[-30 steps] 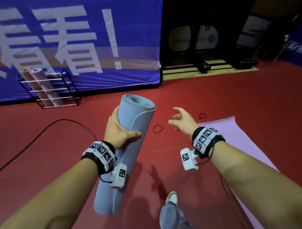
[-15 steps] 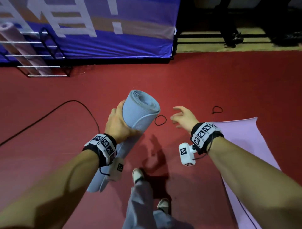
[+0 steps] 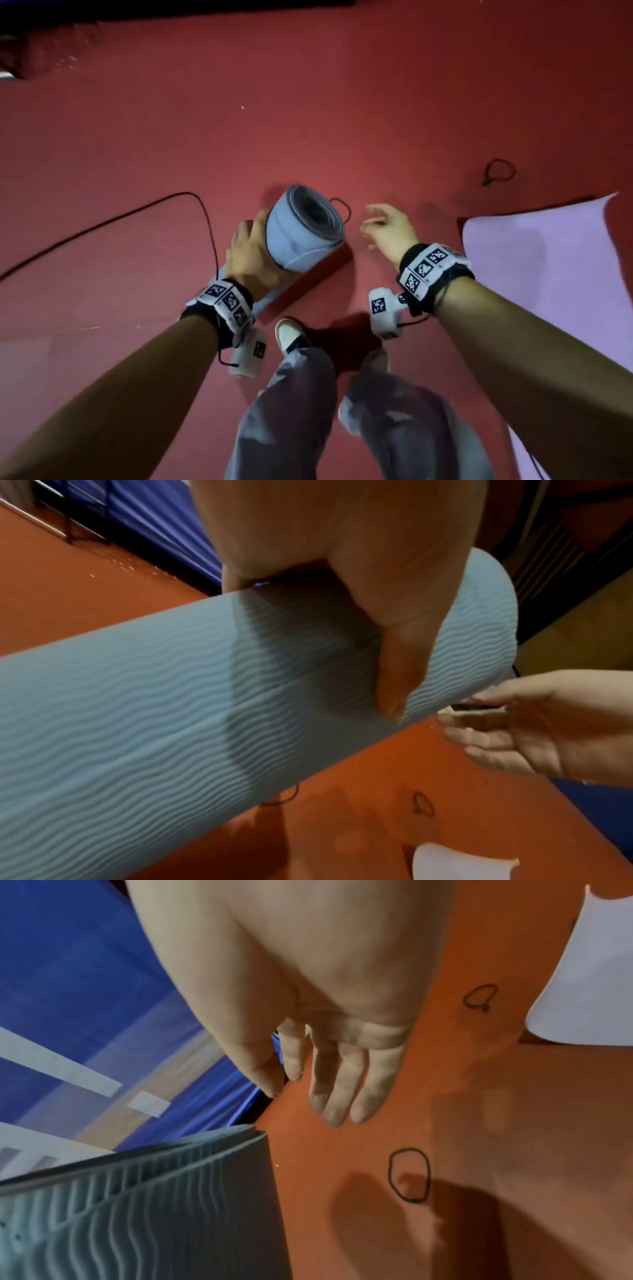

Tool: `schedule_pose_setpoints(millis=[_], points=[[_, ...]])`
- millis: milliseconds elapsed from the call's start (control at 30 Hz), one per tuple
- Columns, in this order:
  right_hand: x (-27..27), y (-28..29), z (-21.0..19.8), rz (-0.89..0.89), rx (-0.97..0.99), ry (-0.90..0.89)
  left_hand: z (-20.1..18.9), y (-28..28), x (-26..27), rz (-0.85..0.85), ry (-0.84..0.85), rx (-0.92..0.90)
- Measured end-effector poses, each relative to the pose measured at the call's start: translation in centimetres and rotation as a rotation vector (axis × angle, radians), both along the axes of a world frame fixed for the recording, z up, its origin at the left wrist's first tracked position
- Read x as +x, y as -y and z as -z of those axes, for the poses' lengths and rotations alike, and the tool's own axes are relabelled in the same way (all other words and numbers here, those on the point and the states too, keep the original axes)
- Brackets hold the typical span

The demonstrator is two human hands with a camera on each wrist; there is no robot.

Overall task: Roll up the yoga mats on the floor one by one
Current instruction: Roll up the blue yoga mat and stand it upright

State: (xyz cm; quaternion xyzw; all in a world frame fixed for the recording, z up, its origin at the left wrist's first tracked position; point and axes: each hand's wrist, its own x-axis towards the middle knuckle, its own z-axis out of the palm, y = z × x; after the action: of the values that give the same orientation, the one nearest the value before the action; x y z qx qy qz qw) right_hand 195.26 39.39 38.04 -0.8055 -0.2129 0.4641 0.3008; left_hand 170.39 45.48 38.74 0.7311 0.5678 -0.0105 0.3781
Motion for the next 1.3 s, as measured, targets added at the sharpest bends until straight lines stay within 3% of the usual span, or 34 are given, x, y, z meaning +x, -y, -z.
schedule_pose_setpoints(millis=[267, 533, 800, 1033, 1300], points=[[5.4, -1.9, 21.4, -0.006, -0.138, -0.019, 18.2, -2.2, 4.6, 0.015, -0.114, -0.142], [11.4, -5.0, 34.6, -0.169, -0.246, 0.002, 28.4, -6.6, 8.2, -0.101, -0.230, -0.182], [13.8, -9.7, 42.1, -0.356, -0.175, 0.100, 35.9, -9.9, 12.2, -0.065, -0.348, -0.204], [13.1, -12.5, 49.7, -0.510, -0.175, 0.256, 43.7, -9.3, 13.7, 0.044, -0.414, -0.237], [13.6, -13.5, 55.5, -0.696, -0.074, 0.485, 47.3, -9.4, 11.9, 0.030, -0.263, -0.206]])
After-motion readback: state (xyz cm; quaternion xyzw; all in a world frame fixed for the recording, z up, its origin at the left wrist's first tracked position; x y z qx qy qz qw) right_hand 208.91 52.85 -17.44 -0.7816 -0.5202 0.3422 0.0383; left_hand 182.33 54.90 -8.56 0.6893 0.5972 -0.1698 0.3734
